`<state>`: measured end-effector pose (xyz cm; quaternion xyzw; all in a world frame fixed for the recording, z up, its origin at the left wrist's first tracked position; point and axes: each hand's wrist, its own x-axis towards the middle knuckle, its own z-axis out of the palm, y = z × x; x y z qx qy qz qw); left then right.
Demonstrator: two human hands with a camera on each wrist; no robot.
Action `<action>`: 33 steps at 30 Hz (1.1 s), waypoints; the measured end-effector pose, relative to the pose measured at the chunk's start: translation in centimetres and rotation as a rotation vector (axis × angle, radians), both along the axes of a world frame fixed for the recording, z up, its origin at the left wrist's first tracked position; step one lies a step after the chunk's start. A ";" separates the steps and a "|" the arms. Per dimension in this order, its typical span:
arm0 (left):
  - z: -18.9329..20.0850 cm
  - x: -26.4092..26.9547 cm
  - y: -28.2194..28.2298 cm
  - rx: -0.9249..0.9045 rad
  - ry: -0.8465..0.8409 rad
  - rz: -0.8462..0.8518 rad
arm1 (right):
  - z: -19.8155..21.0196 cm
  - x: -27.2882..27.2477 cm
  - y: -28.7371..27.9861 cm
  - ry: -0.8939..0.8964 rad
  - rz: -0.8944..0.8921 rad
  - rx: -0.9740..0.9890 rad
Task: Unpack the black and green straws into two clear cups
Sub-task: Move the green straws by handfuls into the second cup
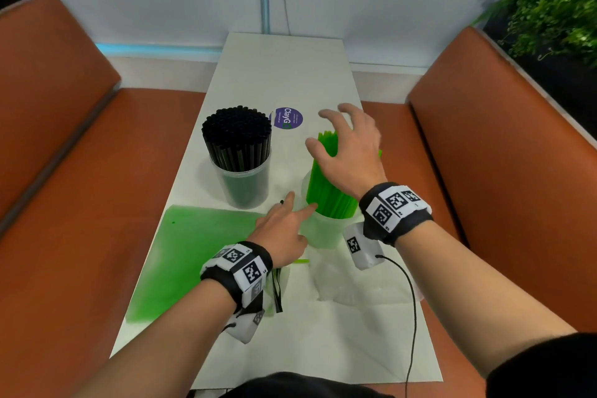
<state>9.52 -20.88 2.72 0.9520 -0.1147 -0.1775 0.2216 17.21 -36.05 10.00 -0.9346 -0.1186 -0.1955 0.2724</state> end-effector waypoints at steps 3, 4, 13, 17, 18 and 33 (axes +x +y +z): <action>-0.4 0.1 1.3 -0.127 -0.059 0.152 | 0.0 -1.9 1.5 -0.073 0.230 0.211; -0.7 0.0 1.7 -0.136 -0.085 0.201 | -0.2 -2.6 2.1 -0.043 0.278 0.238; -3.0 -1.4 3.9 -0.160 0.050 0.442 | -7.4 -6.5 5.0 0.675 0.364 -0.230; -2.5 -1.3 4.7 -0.253 0.018 0.463 | -11.1 -8.0 5.5 0.882 0.299 -0.443; -2.4 -1.3 4.8 -0.266 0.010 0.465 | -11.8 -8.1 5.6 0.919 0.256 -0.462; -1.4 -1.3 6.2 -0.411 -0.029 0.465 | -12.6 -7.0 9.4 0.792 0.410 -0.226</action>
